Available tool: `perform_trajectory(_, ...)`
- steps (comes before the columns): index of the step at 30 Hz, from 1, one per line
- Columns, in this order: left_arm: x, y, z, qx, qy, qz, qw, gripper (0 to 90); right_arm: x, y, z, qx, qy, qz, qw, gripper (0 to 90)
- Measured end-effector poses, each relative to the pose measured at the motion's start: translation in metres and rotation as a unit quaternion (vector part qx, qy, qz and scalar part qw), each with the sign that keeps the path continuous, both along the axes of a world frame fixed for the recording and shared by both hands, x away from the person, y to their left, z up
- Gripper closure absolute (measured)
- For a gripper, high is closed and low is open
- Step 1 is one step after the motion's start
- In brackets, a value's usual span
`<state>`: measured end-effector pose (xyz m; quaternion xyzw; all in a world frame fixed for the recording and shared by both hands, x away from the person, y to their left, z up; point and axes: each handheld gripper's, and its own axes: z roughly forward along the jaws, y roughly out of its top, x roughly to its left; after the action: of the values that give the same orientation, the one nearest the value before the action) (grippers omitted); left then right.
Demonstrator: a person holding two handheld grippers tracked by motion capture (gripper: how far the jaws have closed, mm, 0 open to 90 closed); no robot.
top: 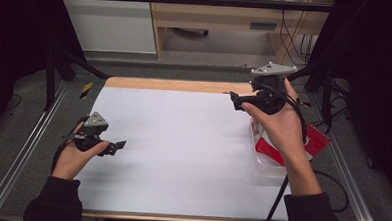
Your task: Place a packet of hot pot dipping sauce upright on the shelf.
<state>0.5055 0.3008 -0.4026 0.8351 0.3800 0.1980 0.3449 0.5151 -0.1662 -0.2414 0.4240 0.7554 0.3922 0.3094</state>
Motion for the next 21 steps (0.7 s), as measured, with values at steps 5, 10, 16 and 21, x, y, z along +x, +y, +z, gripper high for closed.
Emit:
perform_trajectory(5, 0.000, 0.001, 0.000, -0.001, -0.001, 0.000, 1.0000, 7.0, 0.002, 0.007, -0.005, 0.000, 0.007, 0.005, 1.0000, 11.0)
perform_trajectory(10, 0.000, 0.001, 0.001, 0.000, -0.002, 0.002, 1.0000, 6.9, 0.004, 0.012, -0.011, 0.001, 0.009, 0.008, 0.9999, 10.6)
perform_trajectory(16, 0.000, 0.002, 0.001, -0.003, -0.004, 0.002, 1.0000, 6.8, 0.007, 0.019, -0.016, 0.014, 0.009, 0.005, 0.9998, 9.8)
perform_trajectory(21, 0.000, 0.003, 0.001, -0.002, -0.004, 0.002, 1.0000, 6.8, 0.011, 0.027, -0.020, 0.017, 0.009, 0.005, 0.9998, 9.7)
